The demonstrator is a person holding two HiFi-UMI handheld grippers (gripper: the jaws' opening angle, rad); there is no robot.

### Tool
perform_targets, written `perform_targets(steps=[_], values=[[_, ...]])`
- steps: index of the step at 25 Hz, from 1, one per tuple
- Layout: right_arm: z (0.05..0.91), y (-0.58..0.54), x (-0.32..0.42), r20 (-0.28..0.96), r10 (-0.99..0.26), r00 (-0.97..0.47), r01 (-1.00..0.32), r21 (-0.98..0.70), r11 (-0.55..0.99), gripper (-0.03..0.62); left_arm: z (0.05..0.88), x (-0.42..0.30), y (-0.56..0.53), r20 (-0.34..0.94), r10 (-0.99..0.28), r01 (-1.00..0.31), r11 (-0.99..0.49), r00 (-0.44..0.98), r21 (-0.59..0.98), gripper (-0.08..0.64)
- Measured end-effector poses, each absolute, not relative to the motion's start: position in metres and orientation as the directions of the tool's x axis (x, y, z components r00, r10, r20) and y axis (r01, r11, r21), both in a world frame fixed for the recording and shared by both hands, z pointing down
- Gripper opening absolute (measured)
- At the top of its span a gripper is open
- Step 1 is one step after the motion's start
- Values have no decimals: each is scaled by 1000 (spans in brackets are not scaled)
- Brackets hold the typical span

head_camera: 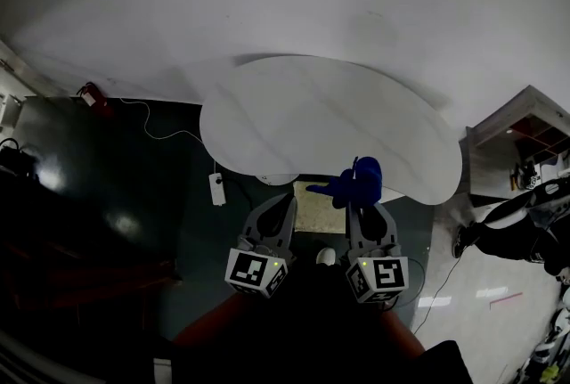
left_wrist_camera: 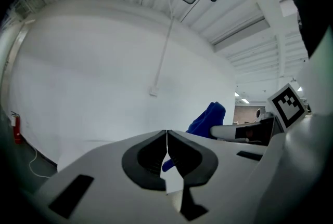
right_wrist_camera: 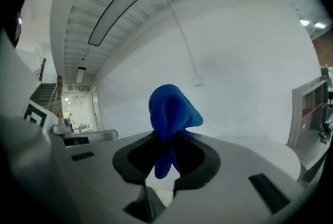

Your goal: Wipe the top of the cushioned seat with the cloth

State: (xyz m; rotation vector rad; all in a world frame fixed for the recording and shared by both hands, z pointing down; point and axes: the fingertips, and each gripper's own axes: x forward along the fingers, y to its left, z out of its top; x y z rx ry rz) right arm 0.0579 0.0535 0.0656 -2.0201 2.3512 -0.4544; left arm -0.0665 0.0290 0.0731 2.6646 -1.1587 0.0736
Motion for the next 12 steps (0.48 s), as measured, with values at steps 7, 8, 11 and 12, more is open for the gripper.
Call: perform_targets(steps=[7, 8, 11, 12], values=[[46, 57, 49, 124, -981, -147, -980, -156, 127, 94, 48, -53, 26, 84, -710, -712, -683, 700, 161, 15], [44, 58, 49, 118, -983, -143, -980, -153, 124, 94, 49, -52, 26, 85, -707, -710, -685, 702, 165, 15], [41, 57, 43, 105, -984, -146, -981, -141, 131, 94, 49, -56, 26, 85, -706, -709, -686, 703, 164, 15], [40, 56, 41, 103, -983, -151, -981, -136, 137, 94, 49, -56, 26, 83, -708, -710, -685, 702, 161, 15]])
